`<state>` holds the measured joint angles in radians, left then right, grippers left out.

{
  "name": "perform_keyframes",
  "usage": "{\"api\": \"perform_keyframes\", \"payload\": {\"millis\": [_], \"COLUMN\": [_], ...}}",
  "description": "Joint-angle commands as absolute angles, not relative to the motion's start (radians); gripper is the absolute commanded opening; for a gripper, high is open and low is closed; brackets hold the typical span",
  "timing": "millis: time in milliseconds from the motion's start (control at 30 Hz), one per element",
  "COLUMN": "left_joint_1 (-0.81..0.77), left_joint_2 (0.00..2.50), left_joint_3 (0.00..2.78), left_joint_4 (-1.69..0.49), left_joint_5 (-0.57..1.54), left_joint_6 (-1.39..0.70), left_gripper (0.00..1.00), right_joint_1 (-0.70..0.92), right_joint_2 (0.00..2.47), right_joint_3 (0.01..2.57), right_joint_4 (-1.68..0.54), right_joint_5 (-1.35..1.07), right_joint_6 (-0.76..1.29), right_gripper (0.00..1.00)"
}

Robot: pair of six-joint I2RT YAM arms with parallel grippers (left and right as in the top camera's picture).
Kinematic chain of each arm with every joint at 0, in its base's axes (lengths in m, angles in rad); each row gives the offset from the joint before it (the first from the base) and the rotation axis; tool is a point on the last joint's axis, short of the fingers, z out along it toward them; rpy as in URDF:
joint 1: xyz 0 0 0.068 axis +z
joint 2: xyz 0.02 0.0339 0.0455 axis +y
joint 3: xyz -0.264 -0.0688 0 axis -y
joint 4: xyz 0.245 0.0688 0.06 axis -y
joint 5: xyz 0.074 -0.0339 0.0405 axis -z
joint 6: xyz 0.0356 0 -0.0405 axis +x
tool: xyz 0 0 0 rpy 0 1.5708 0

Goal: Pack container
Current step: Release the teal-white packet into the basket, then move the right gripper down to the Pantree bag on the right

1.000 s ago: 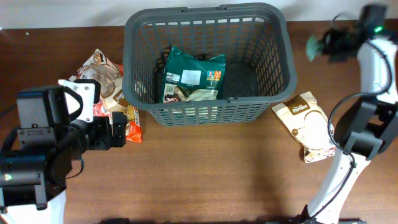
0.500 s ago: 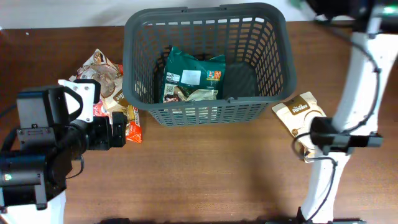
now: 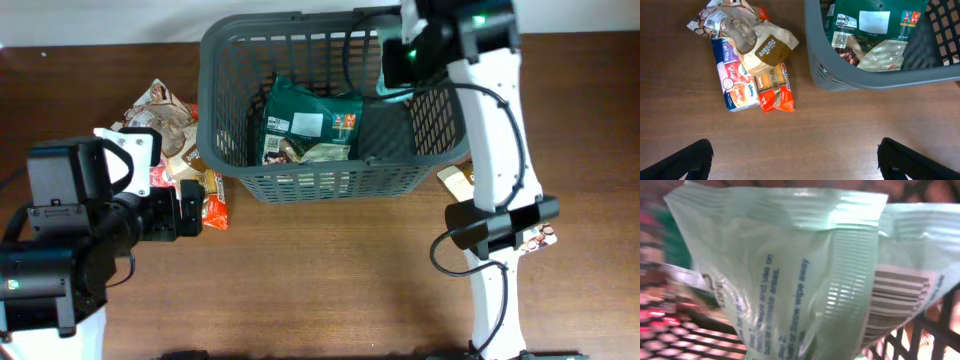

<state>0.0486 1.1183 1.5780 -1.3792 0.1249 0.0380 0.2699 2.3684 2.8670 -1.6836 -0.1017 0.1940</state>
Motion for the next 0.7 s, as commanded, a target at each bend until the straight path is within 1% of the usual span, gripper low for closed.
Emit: {"api": "perform_keyframes", "payload": {"millis": [0, 67, 233, 267, 300, 333, 367, 400, 433, 667], "left_joint_1": [0.055, 0.055, 0.055, 0.055, 0.055, 0.055, 0.055, 0.055, 0.055, 0.055], "left_joint_2": [1.117, 1.117, 1.117, 1.117, 1.117, 1.117, 1.117, 1.117, 1.117, 1.117], "left_joint_3": [1.577, 1.577, 1.577, 1.577, 1.577, 1.577, 1.577, 1.577, 1.577, 1.577], "left_joint_4": [-1.378, -1.378, -1.378, -1.378, -1.378, -1.378, -1.378, -1.378, -1.378, -1.378], "left_joint_5": [0.142, 0.142, 0.142, 0.142, 0.142, 0.142, 0.142, 0.142, 0.142, 0.142], "left_joint_6": [0.054, 0.054, 0.054, 0.053, 0.053, 0.053, 0.054, 0.053, 0.054, 0.053], "left_gripper": [0.99, 0.99, 0.99, 0.99, 0.99, 0.99, 0.99, 0.99, 0.99, 0.99], "right_joint_1": [0.257, 0.248, 0.242, 0.242, 0.242, 0.242, 0.242, 0.242, 0.241, 0.226], "right_joint_2": [2.363, 2.363, 2.363, 2.363, 2.363, 2.363, 2.360, 2.359, 2.355, 2.268], "right_joint_3": [2.738, 2.689, 2.680, 2.680, 2.680, 2.681, 2.691, 2.700, 2.717, 2.843], "right_joint_4": [-1.660, -1.642, -1.625, -1.623, -1.623, -1.624, -1.631, -1.635, -1.643, -1.654], "right_joint_5": [-0.005, 0.006, 0.013, 0.013, 0.012, 0.012, 0.012, 0.012, 0.012, 0.013], "right_joint_6": [0.164, 0.164, 0.161, 0.161, 0.161, 0.161, 0.161, 0.161, 0.161, 0.160], "right_gripper": [0.04, 0.04, 0.04, 0.13, 0.64, 0.70, 0.79, 0.94, 0.99, 0.99]}}
